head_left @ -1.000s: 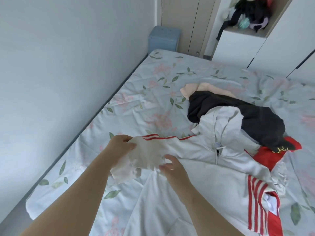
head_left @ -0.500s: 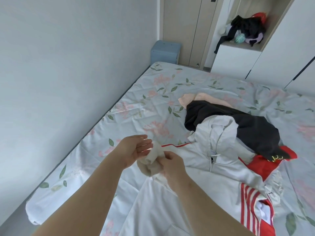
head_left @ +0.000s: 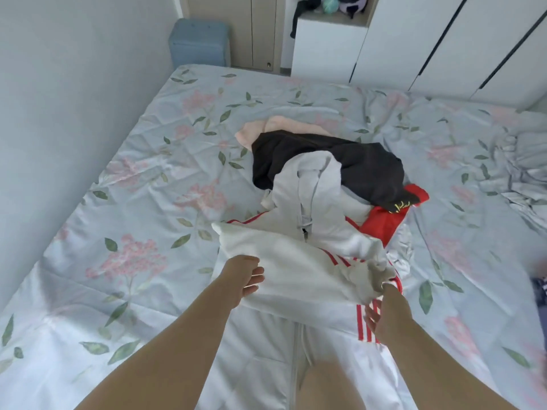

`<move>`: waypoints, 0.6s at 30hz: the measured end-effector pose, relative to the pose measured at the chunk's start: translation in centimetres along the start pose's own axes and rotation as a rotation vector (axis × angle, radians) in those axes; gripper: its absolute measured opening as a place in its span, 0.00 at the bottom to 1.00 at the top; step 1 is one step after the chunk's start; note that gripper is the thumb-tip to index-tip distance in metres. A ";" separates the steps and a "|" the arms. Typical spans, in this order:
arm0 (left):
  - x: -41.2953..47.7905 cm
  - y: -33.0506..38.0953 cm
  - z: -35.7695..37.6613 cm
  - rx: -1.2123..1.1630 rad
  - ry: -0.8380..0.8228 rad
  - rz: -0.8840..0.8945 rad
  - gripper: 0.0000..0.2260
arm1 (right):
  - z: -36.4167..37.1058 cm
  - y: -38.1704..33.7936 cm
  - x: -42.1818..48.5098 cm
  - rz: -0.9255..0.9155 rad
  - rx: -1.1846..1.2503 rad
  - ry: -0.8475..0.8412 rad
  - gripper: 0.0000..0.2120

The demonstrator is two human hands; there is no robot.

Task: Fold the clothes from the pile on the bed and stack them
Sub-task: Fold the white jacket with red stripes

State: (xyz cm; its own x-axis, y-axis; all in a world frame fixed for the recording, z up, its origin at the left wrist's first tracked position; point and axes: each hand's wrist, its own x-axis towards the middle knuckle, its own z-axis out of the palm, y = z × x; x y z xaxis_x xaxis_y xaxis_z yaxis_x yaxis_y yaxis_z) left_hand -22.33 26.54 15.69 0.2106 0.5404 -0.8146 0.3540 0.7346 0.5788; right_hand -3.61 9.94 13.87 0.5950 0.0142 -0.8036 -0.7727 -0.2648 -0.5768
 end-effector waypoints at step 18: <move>12.9 -5.6 8.2 0.291 0.106 -0.172 0.08 | 0.9 2.5 14.2 -0.257 -1.093 0.100 0.15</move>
State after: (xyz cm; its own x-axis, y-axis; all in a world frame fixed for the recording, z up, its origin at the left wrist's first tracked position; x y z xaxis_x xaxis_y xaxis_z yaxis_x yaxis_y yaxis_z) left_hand -14.16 26.06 1.65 0.0351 0.4693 -0.8823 0.6238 0.6795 0.3862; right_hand 2.73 10.31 0.89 0.7615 0.1252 -0.6359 -0.0462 -0.9682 -0.2461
